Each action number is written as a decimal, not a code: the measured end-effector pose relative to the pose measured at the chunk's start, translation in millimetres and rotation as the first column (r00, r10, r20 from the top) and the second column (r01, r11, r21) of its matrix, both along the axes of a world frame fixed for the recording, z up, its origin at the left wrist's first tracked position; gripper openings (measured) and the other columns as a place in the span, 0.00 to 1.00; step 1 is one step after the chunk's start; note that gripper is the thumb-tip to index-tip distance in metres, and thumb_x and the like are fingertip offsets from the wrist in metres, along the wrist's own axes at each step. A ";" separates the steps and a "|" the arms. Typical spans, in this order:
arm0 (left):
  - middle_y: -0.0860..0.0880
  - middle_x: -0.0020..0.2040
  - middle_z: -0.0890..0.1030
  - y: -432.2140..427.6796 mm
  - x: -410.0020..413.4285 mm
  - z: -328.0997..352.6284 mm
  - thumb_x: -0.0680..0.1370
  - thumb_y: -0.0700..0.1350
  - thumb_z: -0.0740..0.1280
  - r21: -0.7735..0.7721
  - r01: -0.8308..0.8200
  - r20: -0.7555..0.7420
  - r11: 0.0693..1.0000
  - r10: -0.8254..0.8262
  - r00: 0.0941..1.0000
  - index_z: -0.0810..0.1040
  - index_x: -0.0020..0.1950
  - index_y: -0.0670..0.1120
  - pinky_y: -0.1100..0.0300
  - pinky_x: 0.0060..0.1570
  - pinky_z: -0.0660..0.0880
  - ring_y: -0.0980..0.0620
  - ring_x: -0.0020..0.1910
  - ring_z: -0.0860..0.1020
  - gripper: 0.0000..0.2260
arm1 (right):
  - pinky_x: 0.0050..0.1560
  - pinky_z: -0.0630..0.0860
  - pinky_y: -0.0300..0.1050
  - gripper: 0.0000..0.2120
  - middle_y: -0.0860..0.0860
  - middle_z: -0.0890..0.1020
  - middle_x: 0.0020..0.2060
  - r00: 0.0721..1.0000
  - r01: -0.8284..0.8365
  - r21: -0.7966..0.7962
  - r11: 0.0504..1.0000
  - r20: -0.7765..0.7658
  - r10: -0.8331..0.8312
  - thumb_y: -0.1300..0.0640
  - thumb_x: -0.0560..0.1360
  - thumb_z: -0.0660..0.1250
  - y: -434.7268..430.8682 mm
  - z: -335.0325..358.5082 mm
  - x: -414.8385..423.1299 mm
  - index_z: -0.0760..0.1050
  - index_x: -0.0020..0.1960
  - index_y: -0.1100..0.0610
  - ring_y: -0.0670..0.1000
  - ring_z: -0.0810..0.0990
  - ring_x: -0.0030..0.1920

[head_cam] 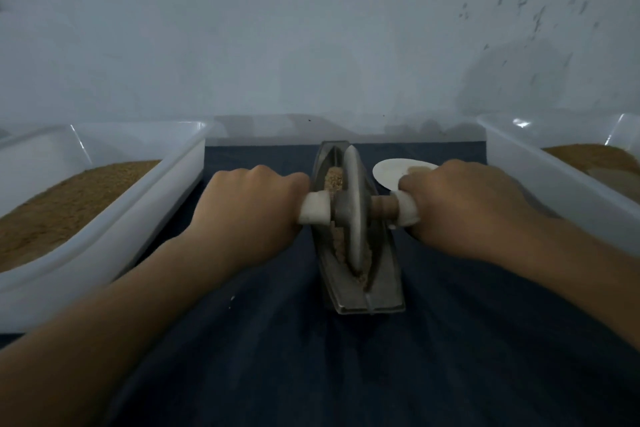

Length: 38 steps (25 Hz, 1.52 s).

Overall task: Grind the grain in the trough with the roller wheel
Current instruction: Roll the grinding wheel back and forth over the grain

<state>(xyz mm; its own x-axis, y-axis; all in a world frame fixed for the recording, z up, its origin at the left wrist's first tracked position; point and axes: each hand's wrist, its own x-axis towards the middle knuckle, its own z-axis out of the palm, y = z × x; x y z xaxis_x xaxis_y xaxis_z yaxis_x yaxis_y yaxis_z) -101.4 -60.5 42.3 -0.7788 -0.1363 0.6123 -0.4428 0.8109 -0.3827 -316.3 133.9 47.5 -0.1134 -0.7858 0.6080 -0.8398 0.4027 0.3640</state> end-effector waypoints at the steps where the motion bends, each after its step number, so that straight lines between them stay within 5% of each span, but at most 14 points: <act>1: 0.57 0.28 0.55 -1.3 -7.2 -3.3 0.69 0.55 0.65 0.033 -0.066 0.005 0.997 0.066 0.998 0.64 0.37 0.55 0.64 0.27 0.48 0.55 0.23 0.51 0.10 | 0.24 0.52 0.34 0.12 0.42 0.61 0.24 0.999 0.034 0.022 0.999 0.001 -0.034 0.42 0.63 0.68 -10.5 -2.9 -3.7 0.66 0.35 0.45 0.41 0.58 0.22; 4: 0.51 0.34 0.69 -12.0 -47.2 12.1 0.76 0.51 0.65 0.218 -0.288 0.050 0.932 0.284 0.957 0.75 0.45 0.51 0.56 0.31 0.64 0.48 0.30 0.68 0.05 | 0.34 0.68 0.43 0.09 0.50 0.81 0.39 0.969 0.158 0.067 0.985 0.182 -0.168 0.44 0.75 0.69 -60.4 11.6 -13.0 0.76 0.45 0.49 0.56 0.80 0.38; 7: 0.50 0.37 0.72 -13.4 -57.6 20.2 0.76 0.50 0.66 0.282 -0.306 0.119 0.909 0.283 0.952 0.77 0.48 0.50 0.54 0.34 0.66 0.46 0.36 0.75 0.05 | 0.38 0.72 0.46 0.09 0.51 0.82 0.42 0.951 0.159 0.133 0.978 0.247 -0.188 0.43 0.76 0.68 -71.3 19.4 -16.0 0.76 0.46 0.49 0.57 0.80 0.42; 9: 0.53 0.32 0.65 -6.6 -32.8 6.3 0.72 0.52 0.70 0.155 -0.219 0.029 0.963 0.218 0.976 0.74 0.42 0.52 0.58 0.29 0.61 0.49 0.28 0.69 0.07 | 0.31 0.70 0.43 0.10 0.47 0.77 0.34 0.981 0.090 0.101 0.991 0.160 -0.105 0.45 0.70 0.71 -44.7 9.6 -12.6 0.72 0.42 0.46 0.52 0.75 0.32; 12: 0.57 0.29 0.49 3.8 2.6 -2.5 0.61 0.54 0.73 -0.001 -0.027 -0.089 1.000 0.027 0.996 0.66 0.35 0.55 0.66 0.28 0.45 0.57 0.26 0.45 0.16 | 0.27 0.49 0.33 0.23 0.41 0.55 0.24 0.999 -0.029 -0.070 0.997 -0.029 0.027 0.43 0.55 0.74 1.7 -1.1 2.0 0.60 0.36 0.45 0.41 0.51 0.23; 14: 0.57 0.29 0.49 1.8 -2.0 -1.8 0.60 0.54 0.73 0.025 -0.059 -0.056 0.998 0.060 0.997 0.64 0.34 0.56 0.67 0.29 0.44 0.57 0.26 0.44 0.16 | 0.27 0.48 0.33 0.23 0.41 0.55 0.24 1.000 0.015 -0.056 0.998 -0.024 -0.016 0.41 0.55 0.74 0.4 -3.9 1.6 0.59 0.35 0.45 0.41 0.51 0.23; 18: 0.51 0.33 0.68 -7.6 -46.8 12.3 0.75 0.50 0.67 0.191 -0.298 0.072 0.935 0.290 0.954 0.74 0.44 0.50 0.56 0.30 0.64 0.48 0.30 0.69 0.05 | 0.34 0.72 0.44 0.09 0.49 0.81 0.39 0.952 0.189 0.100 0.977 0.226 -0.207 0.42 0.73 0.70 -56.6 12.9 -5.3 0.76 0.44 0.47 0.54 0.79 0.37; 21: 0.49 0.39 0.74 -13.4 -57.2 26.0 0.77 0.49 0.65 0.245 -0.306 0.166 0.920 0.271 0.948 0.78 0.50 0.50 0.54 0.35 0.68 0.45 0.38 0.77 0.05 | 0.39 0.71 0.45 0.08 0.50 0.82 0.45 0.913 0.167 0.194 0.967 0.339 -0.226 0.44 0.75 0.69 -68.1 21.6 -12.1 0.76 0.46 0.47 0.55 0.80 0.43; 23: 0.53 0.32 0.65 -9.6 -36.5 18.2 0.73 0.51 0.69 0.130 -0.204 0.092 0.970 0.193 0.977 0.73 0.42 0.52 0.58 0.28 0.61 0.49 0.28 0.68 0.07 | 0.31 0.67 0.42 0.09 0.44 0.77 0.35 0.957 0.120 0.108 0.987 0.251 -0.144 0.45 0.71 0.70 -39.5 7.1 -10.4 0.71 0.40 0.47 0.49 0.74 0.32; 26: 0.56 0.29 0.49 2.7 -8.2 6.7 0.61 0.51 0.71 -0.056 -0.013 -0.011 0.998 0.012 1.000 0.61 0.36 0.54 0.65 0.28 0.46 0.54 0.24 0.48 0.17 | 0.27 0.44 0.33 0.20 0.42 0.54 0.24 0.995 0.079 -0.087 0.993 0.063 -0.074 0.41 0.58 0.70 1.1 -11.8 1.8 0.60 0.32 0.47 0.39 0.48 0.25; 29: 0.54 0.28 0.56 -5.4 -30.2 5.8 0.66 0.48 0.70 0.018 -0.148 0.022 0.989 0.148 0.989 0.62 0.36 0.52 0.62 0.25 0.50 0.53 0.23 0.51 0.15 | 0.27 0.56 0.37 0.11 0.44 0.70 0.28 0.977 0.151 0.023 0.988 0.152 -0.153 0.46 0.64 0.71 -20.5 -8.1 -0.8 0.69 0.36 0.47 0.45 0.64 0.25; 31: 0.52 0.31 0.65 -15.0 -53.4 11.0 0.75 0.48 0.67 0.172 -0.278 0.053 0.945 0.273 0.961 0.69 0.41 0.51 0.57 0.28 0.61 0.50 0.27 0.64 0.08 | 0.34 0.66 0.43 0.06 0.48 0.81 0.41 0.938 0.200 0.129 0.971 0.261 -0.228 0.45 0.74 0.70 -56.8 10.0 -6.7 0.77 0.46 0.47 0.53 0.78 0.38; 34: 0.52 0.34 0.67 -18.2 -55.8 14.7 0.77 0.50 0.65 0.280 -0.296 0.084 0.913 0.284 0.955 0.72 0.44 0.50 0.54 0.33 0.66 0.49 0.32 0.68 0.06 | 0.36 0.67 0.44 0.09 0.50 0.82 0.43 0.935 0.181 0.171 0.968 0.275 -0.224 0.44 0.76 0.70 -75.4 26.2 -8.5 0.79 0.48 0.49 0.52 0.76 0.39; 38: 0.55 0.28 0.53 7.5 -14.7 3.1 0.65 0.50 0.74 0.002 -0.085 -0.018 0.996 0.085 0.996 0.61 0.38 0.52 0.62 0.26 0.51 0.54 0.24 0.50 0.20 | 0.27 0.56 0.37 0.12 0.43 0.66 0.28 0.980 0.096 0.005 0.995 0.176 -0.095 0.49 0.64 0.73 -14.0 -7.1 8.5 0.68 0.35 0.48 0.51 0.67 0.29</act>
<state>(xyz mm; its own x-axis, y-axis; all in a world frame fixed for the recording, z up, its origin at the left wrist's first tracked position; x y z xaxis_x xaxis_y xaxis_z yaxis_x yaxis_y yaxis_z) -116.1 -53.0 45.4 -0.7533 -0.2023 0.6258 -0.5167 0.7708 -0.3728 -307.9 119.9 40.4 -0.2931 -0.7641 0.5746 -0.8481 0.4852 0.2126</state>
